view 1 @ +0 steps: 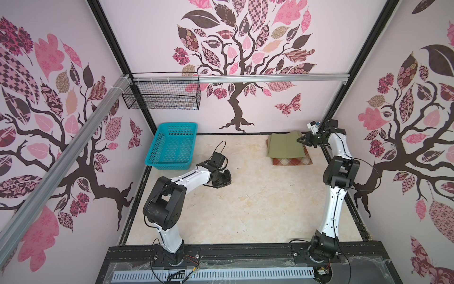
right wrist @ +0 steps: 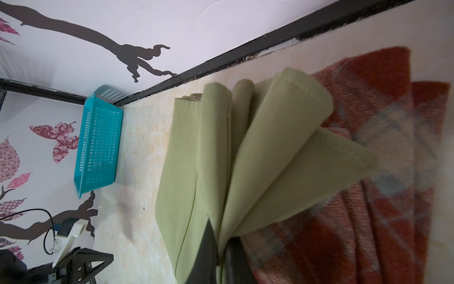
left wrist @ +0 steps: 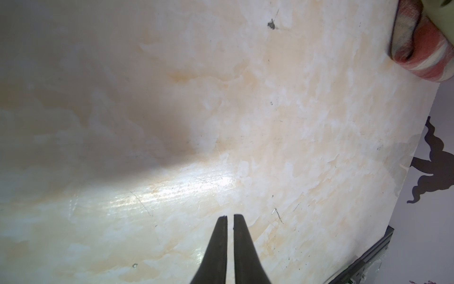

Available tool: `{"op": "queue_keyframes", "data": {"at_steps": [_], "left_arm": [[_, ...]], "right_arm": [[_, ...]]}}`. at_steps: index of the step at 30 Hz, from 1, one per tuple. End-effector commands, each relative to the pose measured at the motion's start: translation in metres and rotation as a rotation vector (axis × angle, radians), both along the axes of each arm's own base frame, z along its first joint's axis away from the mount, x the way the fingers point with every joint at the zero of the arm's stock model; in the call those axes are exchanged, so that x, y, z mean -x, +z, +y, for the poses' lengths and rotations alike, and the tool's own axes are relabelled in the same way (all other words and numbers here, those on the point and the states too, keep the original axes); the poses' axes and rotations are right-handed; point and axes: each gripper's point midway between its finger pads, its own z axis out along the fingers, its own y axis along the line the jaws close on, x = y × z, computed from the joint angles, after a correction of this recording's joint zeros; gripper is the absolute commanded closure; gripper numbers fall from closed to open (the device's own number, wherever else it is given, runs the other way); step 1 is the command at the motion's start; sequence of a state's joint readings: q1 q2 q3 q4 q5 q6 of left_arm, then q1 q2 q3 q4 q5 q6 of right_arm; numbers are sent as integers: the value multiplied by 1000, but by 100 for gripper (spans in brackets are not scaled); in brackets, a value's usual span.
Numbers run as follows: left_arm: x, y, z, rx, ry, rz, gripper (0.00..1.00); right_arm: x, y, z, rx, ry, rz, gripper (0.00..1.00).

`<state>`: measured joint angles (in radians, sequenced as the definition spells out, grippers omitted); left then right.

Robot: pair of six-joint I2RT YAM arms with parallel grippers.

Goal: Fold and stack skirts
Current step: Place the skirt on the skirt.

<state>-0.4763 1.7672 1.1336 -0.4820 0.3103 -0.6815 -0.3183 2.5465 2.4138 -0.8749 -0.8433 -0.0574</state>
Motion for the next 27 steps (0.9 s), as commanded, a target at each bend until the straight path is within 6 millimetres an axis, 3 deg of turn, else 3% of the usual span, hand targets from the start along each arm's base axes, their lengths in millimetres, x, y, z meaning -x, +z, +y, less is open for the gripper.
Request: {"op": "queue_keyframes", "data": {"at_steps": [1, 9, 16, 27], "left_arm": [[-9, 4, -5, 14, -2, -11, 89], [-9, 3, -5, 12, -1, -7, 89], [-10, 2, -6, 15, 1, -6, 89], [-8, 0, -5, 16, 5, -3, 89]], "right_arm": [[-5, -31, -9, 23, -35, 47, 100], [-3, -48, -15, 63, -52, 81, 100], [-4, -57, -20, 208, -79, 104, 100], [-11, -43, -37, 306, -164, 75, 100]]}}
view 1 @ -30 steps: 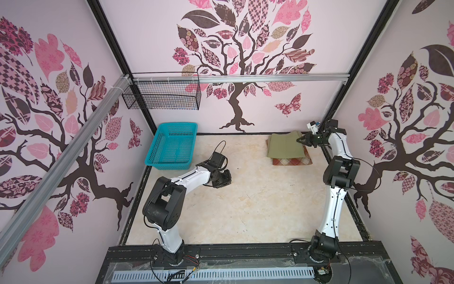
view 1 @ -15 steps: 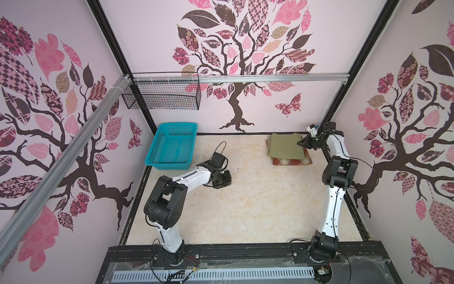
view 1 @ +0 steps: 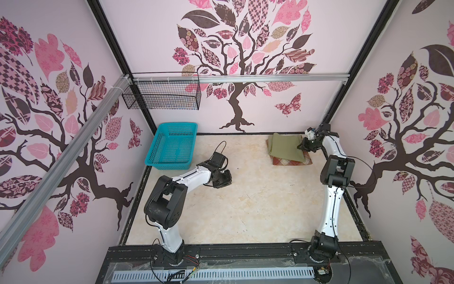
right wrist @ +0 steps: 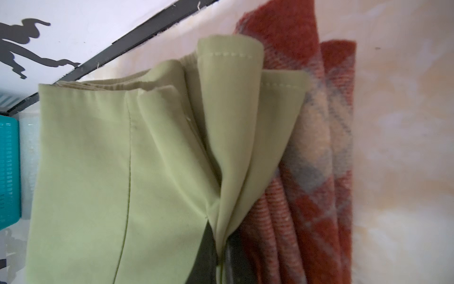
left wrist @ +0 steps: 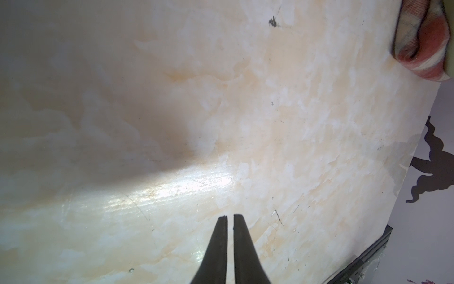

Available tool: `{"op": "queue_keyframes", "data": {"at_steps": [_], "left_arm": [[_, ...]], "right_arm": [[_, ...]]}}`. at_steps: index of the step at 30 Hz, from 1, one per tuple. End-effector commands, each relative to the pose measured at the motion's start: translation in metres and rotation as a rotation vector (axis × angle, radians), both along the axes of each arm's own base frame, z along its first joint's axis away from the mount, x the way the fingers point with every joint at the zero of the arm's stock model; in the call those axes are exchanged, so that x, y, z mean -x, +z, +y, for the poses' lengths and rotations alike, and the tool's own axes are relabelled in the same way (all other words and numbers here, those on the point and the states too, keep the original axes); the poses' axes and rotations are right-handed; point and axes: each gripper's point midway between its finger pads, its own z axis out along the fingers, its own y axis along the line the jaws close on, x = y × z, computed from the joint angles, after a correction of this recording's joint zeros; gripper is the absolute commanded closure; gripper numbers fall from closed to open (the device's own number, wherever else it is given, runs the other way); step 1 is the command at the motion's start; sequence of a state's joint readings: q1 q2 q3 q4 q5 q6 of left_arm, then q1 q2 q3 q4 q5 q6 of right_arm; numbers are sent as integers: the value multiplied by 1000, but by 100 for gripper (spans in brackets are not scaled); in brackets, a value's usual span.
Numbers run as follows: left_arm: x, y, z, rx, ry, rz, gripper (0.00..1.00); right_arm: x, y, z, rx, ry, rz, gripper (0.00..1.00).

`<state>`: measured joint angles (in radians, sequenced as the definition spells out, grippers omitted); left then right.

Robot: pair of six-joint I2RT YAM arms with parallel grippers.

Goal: Fold and stack skirts
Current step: Place the skirt on the skirt.

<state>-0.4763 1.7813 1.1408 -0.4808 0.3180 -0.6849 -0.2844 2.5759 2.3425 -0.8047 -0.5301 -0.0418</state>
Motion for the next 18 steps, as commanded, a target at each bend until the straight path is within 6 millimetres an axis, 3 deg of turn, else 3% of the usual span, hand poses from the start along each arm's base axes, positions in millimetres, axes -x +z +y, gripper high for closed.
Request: {"op": "queue_keyframes", "data": {"at_steps": [1, 9, 10, 12, 18], "left_arm": [[-7, 3, -3, 11, 6, -12, 89], [-6, 5, -2, 15, 10, -21, 89], [-7, 5, -2, 16, 11, -23, 89], [-7, 8, -2, 20, 12, -29, 89], [-17, 43, 8, -11, 24, -146, 89]], "right_arm": [[-7, 22, -15, 68, -47, -47, 100], [-8, 36, -14, 61, -69, -84, 97], [-7, 34, -13, 51, -69, -82, 75], [-6, 39, -12, 52, -75, -84, 65], [9, 92, -11, 115, -106, -144, 43]]}}
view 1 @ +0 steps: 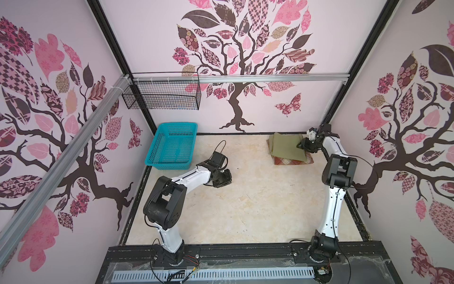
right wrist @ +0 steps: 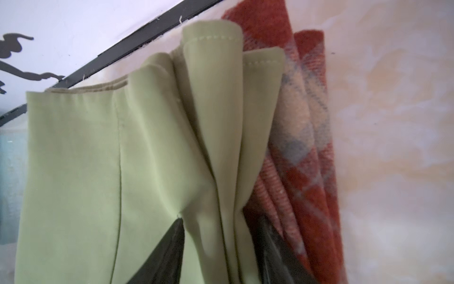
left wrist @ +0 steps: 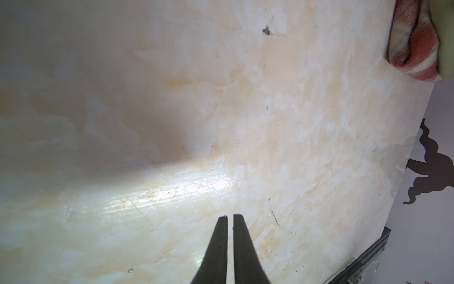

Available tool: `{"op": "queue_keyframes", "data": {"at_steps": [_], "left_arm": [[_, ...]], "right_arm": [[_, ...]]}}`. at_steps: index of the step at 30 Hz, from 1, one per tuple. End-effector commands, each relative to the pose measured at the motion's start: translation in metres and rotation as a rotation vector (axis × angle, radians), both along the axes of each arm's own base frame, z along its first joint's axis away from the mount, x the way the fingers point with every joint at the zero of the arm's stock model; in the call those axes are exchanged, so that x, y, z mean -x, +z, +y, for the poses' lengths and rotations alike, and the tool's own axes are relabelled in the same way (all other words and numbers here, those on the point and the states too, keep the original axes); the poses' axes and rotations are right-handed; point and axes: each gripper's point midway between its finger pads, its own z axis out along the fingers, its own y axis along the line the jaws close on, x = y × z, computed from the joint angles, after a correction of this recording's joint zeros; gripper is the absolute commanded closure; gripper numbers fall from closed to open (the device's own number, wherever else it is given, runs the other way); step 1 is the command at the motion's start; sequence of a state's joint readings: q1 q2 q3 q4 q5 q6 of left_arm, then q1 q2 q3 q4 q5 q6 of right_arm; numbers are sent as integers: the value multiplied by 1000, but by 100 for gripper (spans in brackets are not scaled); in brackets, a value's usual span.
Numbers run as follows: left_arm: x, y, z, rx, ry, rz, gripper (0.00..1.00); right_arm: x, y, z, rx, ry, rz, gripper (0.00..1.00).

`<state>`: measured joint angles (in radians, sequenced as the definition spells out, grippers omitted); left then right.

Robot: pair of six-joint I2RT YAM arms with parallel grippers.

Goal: Fold and stack skirts
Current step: Place the skirt on the skirt, then reset both arms

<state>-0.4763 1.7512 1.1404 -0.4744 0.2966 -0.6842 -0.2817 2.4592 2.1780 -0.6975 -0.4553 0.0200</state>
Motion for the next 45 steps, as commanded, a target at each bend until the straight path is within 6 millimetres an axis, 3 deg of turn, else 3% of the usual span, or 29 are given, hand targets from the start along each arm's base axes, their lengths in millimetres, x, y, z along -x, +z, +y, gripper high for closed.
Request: {"op": "queue_keyframes", "data": {"at_steps": [1, 5, 7, 9, 10, 11, 12, 16, 19, 22, 26, 30, 39, 45], "left_arm": [[-15, 38, 11, -30, 17, -132, 88], [-30, 75, 41, -105, 60, -245, 83], [-37, 88, 63, -122, 118, -284, 75], [-41, 102, 94, -133, 204, -320, 56], [-43, 108, 111, -135, 249, -339, 46], [-43, 114, 129, -134, 297, -357, 22], [-43, 120, 145, -129, 342, -381, 15], [-37, 133, 219, -177, 525, -456, 13], [-25, 132, 276, -333, 675, -499, 12], [-8, 122, 317, -515, 795, -511, 11], [1, 96, 331, -598, 837, -539, 11], [-2, 72, 339, -672, 820, -588, 12], [-36, 42, 319, -641, 629, -718, 12], [-55, 40, 297, -581, 488, -795, 12]], "right_arm": [[7, 87, -3, 80, -32, -136, 40], [39, 125, 1, 101, -75, -201, 26], [59, 134, 7, 91, -100, -238, 24], [79, 140, 13, 67, -141, -281, 21], [87, 140, 18, 48, -150, -301, 13], [97, 139, 22, 33, -165, -319, 1], [108, 135, 25, 36, -180, -327, 1], [145, 112, 46, 173, -202, -327, 0], [167, 95, 67, 258, -185, -343, 0], [188, 78, 69, 246, -229, -374, 1], [208, 64, 67, 257, -264, -443, 1], [212, 49, 62, 279, -291, -427, 1], [208, 27, 76, 382, -236, -458, 0], [205, 39, 82, 397, -237, -595, 0]]}}
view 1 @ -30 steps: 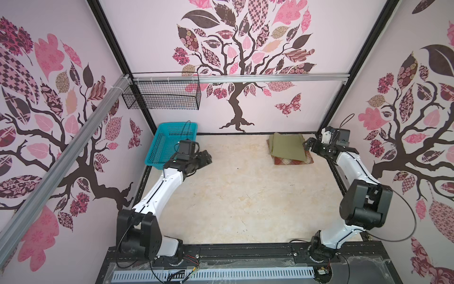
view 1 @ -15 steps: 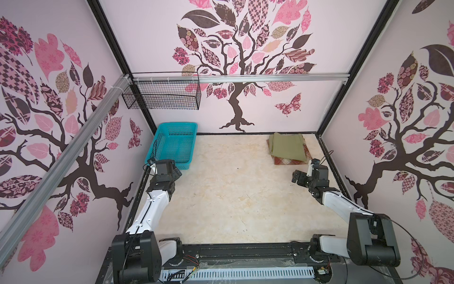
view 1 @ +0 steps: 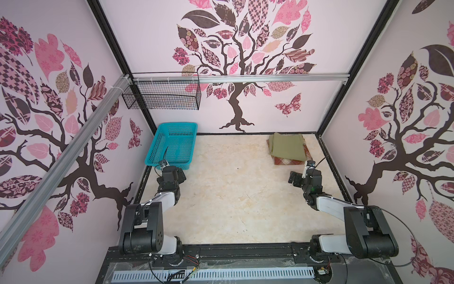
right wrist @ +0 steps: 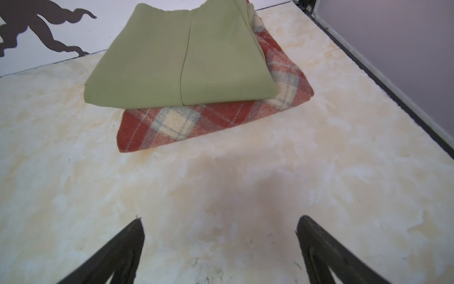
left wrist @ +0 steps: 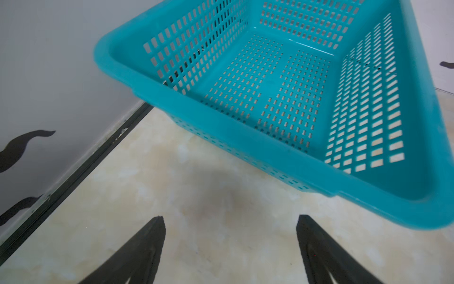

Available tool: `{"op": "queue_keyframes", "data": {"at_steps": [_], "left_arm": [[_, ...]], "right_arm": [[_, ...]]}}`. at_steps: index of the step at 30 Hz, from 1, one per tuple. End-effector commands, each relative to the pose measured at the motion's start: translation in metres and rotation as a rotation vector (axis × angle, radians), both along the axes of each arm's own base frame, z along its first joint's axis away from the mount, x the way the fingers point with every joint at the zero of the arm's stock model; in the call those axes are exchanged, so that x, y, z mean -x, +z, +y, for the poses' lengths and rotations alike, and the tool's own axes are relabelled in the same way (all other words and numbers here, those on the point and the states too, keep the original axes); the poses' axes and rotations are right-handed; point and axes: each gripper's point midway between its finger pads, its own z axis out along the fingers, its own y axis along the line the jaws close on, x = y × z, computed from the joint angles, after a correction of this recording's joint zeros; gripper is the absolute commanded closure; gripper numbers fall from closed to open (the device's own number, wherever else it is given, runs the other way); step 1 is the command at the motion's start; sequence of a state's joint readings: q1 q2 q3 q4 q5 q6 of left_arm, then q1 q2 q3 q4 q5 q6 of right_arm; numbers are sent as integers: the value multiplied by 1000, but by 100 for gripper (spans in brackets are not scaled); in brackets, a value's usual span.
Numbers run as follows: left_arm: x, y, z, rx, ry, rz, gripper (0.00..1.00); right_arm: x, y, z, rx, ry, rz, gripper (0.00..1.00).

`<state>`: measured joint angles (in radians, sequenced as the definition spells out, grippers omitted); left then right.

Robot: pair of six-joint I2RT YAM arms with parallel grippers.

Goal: Fold and stack skirts
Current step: Reset both arms

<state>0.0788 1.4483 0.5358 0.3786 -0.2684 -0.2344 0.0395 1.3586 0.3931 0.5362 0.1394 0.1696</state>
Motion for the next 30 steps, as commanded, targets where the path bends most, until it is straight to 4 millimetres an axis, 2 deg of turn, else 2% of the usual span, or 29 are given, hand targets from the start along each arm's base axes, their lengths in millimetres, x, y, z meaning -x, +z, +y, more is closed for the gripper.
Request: {"op": "queue_keyframes", "data": {"at_steps": [1, 4, 8, 10, 12, 14, 15, 17, 20, 21, 24, 30], "left_arm": [[-15, 16, -15, -35, -119, -93, 12], [-16, 16, -17, -49, -142, -139, 12], [-18, 14, -32, -51, -240, -145, 13], [-16, 15, -38, -51, -271, -161, 14], [-12, 12, -43, -55, -298, -187, 13], [-11, 5, -44, -66, -305, -215, 12], [-13, 9, -44, -72, -300, -254, 11], [-12, 5, -45, -70, -303, -198, 8], [-14, 6, -47, -93, -297, -212, 7], [-14, 5, -47, -94, -300, -197, 2], [-12, 5, -45, -141, -236, -184, 2], [-12, 5, -46, -138, -240, -178, 2]], "right_arm": [[-15, 27, 0, 39, -2, -143, 1], [-22, 36, 0, 61, 4, -205, 1], [-29, 40, -1, 121, 15, -255, 0], [-31, 29, 5, 121, 45, -236, 0], [-28, 30, 5, 122, 47, -265, 1], [-26, 28, 10, 114, 76, -261, 0], [-27, 27, 9, 108, 78, -259, 1], [-26, 27, 10, 102, 82, -270, 0], [-27, 26, 9, 100, 81, -265, 0], [-27, 26, 9, 100, 80, -267, 1], [-25, 27, 8, 102, 79, -268, 0], [-25, 27, 8, 104, 78, -270, 0]]}}
